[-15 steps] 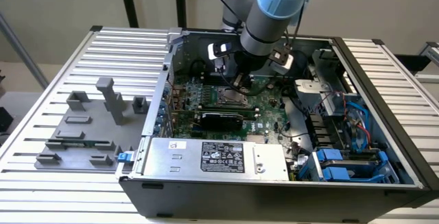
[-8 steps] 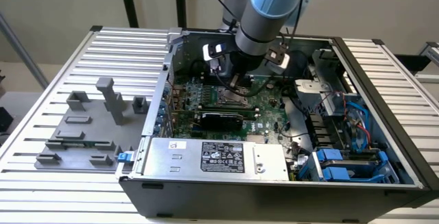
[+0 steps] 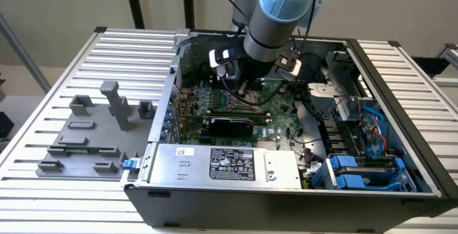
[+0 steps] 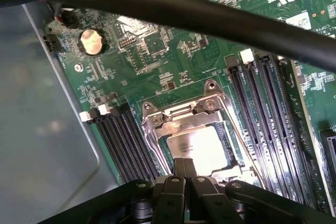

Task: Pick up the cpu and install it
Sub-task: 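Install the second cpu locking lever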

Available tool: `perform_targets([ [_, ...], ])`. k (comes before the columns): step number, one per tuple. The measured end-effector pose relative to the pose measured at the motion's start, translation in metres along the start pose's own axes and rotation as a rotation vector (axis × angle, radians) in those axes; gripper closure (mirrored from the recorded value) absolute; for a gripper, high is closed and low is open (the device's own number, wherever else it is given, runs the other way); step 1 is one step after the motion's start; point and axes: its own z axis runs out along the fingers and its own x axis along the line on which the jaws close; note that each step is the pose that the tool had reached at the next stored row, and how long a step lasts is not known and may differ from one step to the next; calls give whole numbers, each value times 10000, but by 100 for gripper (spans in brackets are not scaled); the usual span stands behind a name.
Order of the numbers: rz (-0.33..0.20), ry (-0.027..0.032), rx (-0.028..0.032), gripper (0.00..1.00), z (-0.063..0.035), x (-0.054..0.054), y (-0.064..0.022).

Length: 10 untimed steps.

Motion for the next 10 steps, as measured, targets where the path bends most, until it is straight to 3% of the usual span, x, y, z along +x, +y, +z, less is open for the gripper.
perform_targets([
  [10, 0, 1, 0, 89, 0, 0, 0],
])
